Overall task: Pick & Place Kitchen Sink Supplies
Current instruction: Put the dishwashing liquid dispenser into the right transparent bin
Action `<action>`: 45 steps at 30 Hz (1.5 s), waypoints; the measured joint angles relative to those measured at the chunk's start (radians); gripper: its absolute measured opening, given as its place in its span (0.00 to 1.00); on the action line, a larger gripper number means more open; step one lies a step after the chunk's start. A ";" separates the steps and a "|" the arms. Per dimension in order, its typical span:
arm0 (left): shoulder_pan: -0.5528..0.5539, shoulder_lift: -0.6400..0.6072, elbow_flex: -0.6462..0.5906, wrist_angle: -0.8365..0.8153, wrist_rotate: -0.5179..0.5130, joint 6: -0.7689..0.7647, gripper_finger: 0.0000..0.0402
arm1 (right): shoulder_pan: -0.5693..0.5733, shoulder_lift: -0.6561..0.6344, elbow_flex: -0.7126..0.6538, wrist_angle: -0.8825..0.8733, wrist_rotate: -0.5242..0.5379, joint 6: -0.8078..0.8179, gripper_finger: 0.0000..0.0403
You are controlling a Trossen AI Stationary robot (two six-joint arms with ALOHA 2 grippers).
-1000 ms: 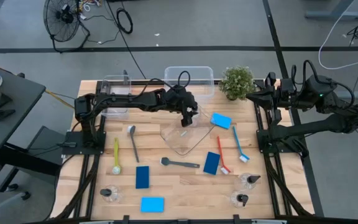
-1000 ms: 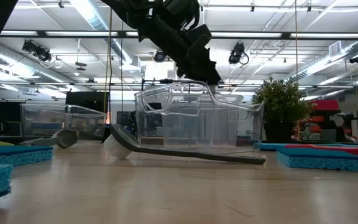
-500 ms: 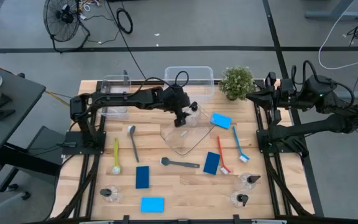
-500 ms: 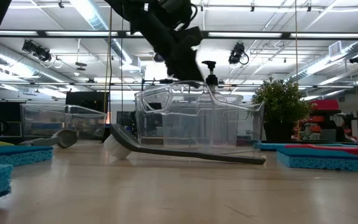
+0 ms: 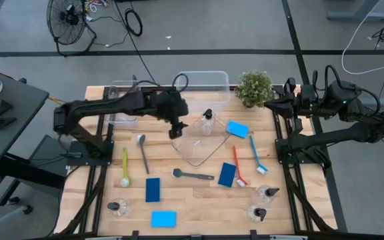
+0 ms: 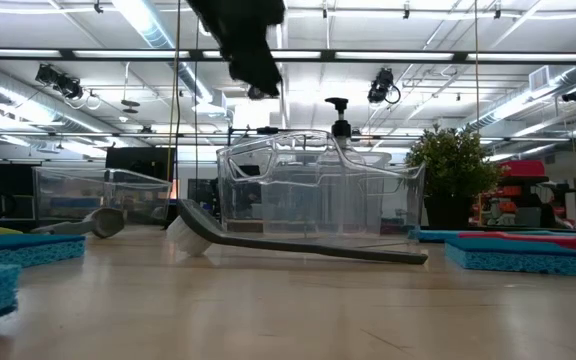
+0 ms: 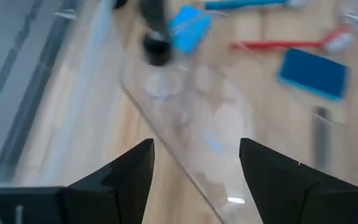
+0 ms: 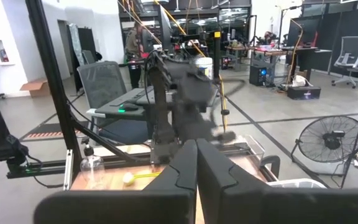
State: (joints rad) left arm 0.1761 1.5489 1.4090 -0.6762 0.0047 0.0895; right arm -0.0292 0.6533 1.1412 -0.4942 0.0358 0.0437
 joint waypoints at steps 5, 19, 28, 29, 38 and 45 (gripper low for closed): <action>-0.090 -0.091 0.000 -0.045 -0.004 -0.032 0.61 | 0.000 0.000 0.000 -0.001 -0.001 0.000 0.02; -0.386 -0.290 0.000 -0.239 0.058 -0.273 0.61 | 0.000 0.009 0.000 -0.016 -0.001 0.027 0.02; -0.495 -0.337 0.000 -0.445 0.101 -0.309 0.61 | 0.000 0.033 0.000 -0.020 0.000 0.050 0.02; -0.510 -0.339 0.000 -0.475 0.110 -0.309 0.61 | 0.000 0.037 0.000 -0.020 0.000 0.050 0.02; -0.629 -0.341 0.000 -0.556 0.154 -0.308 0.61 | 0.000 0.075 0.000 -0.022 -0.002 0.054 0.02; -0.745 -0.344 -0.001 -0.607 0.188 -0.329 0.61 | 0.000 0.105 0.000 -0.018 -0.001 0.064 0.02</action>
State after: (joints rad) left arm -0.5685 1.2045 1.4083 -1.2834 0.1928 -0.2396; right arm -0.0292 0.7578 1.1412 -0.5119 0.0352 0.1081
